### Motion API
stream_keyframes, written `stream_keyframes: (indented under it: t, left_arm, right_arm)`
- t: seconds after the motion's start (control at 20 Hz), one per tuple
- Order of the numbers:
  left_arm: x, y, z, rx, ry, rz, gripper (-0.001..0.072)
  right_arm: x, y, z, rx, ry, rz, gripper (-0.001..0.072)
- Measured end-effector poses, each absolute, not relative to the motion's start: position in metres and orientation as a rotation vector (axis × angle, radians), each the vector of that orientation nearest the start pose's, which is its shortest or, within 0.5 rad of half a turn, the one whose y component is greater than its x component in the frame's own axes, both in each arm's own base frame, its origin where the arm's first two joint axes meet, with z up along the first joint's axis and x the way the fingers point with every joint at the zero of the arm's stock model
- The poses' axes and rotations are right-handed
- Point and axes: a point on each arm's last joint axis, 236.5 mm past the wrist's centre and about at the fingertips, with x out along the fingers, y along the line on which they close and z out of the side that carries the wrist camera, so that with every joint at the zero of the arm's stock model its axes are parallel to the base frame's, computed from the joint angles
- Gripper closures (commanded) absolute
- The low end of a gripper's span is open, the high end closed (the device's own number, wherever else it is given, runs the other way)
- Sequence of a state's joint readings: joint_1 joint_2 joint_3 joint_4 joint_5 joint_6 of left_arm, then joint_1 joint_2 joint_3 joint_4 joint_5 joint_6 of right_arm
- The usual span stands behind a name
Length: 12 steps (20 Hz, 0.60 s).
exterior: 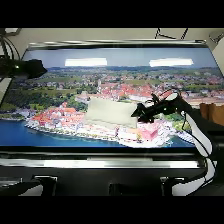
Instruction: Fold the clothes and pants, and hang the long-sleeved shirts on hangers.
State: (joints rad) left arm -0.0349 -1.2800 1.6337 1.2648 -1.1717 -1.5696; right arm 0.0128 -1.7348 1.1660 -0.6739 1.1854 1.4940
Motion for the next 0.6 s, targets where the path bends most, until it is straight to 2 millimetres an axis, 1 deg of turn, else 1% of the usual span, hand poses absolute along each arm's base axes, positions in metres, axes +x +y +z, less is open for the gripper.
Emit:
stream_keyframes:
  t: [0.1, 0.15, 0.2, 0.3, 0.4, 0.45, 0.5, 0.6]
  left_arm:
    - [0.453, -0.085, 0.206, -0.210, 0.817, -0.258, 0.0686]
    - [0.453, -0.086, 0.206, -0.209, 0.817, -0.260, 0.0685]
    - [0.453, -0.087, 0.206, -0.208, 0.817, -0.262, 0.0685]
    - [0.453, -0.088, 0.206, -0.207, 0.817, -0.264, 0.0685]
    - [0.453, -0.089, 0.206, -0.206, 0.818, -0.265, 0.0685]
    - [0.453, -0.089, 0.206, -0.205, 0.818, -0.266, 0.0685]
    - [0.453, -0.089, 0.206, -0.199, 0.817, -0.268, 0.0685]
    - [0.453, -0.089, 0.206, -0.189, 0.815, -0.272, 0.0685]
  right_arm:
    - [0.395, 0.182, -0.078, 0.931, 1.553, 0.427, 0.0674]
    - [0.402, 0.182, -0.067, 0.936, 1.522, 0.461, 0.0674]
    - [0.413, 0.177, -0.049, 0.935, 1.471, 0.497, 0.0673]
    - [0.435, 0.156, -0.005, 0.912, 1.368, 0.546, 0.0673]
    - [0.455, 0.116, 0.047, 0.878, 1.255, 0.534, 0.0673]
    - [0.461, 0.091, 0.070, 0.862, 1.211, 0.501, 0.0673]
    - [0.464, 0.063, 0.093, 0.845, 1.169, 0.456, 0.0673]
    - [0.460, 0.004, 0.134, 0.819, 1.097, 0.348, 0.0673]
